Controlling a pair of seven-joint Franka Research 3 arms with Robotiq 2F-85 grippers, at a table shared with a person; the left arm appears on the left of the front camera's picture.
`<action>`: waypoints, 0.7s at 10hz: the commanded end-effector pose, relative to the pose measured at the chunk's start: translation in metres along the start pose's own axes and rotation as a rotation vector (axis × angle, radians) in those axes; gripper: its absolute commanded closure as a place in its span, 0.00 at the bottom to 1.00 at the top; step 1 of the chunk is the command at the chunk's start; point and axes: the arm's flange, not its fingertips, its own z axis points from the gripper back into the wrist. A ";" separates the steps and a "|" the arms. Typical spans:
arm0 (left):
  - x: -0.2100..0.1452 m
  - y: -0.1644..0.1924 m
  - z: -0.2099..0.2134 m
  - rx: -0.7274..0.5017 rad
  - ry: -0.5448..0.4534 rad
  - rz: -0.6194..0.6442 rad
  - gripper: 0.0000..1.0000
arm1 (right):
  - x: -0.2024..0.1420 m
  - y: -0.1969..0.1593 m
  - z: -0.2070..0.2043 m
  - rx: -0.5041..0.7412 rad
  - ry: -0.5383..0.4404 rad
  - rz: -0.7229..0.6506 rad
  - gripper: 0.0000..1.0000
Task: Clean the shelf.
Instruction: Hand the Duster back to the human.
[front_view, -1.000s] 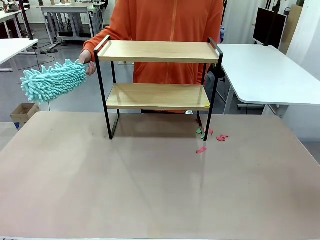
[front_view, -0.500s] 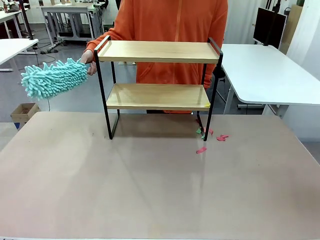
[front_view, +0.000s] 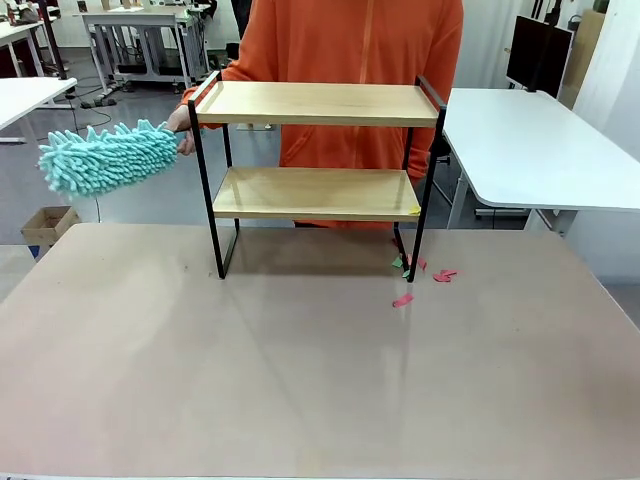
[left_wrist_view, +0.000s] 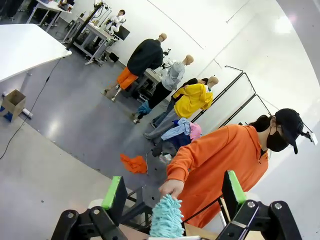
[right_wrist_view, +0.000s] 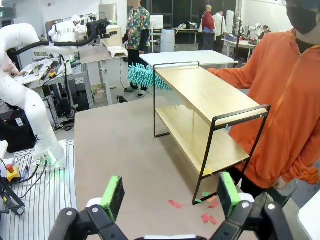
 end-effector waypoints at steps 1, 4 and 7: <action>-0.001 -0.002 0.002 0.005 -0.004 -0.002 0.00 | 0.002 -0.001 -0.001 -0.003 -0.026 0.025 0.00; -0.001 -0.002 0.002 0.005 -0.004 -0.002 0.00 | 0.002 -0.001 -0.001 -0.003 -0.026 0.025 0.00; -0.001 -0.002 0.002 0.005 -0.004 -0.002 0.00 | 0.002 -0.001 -0.001 -0.003 -0.026 0.025 0.00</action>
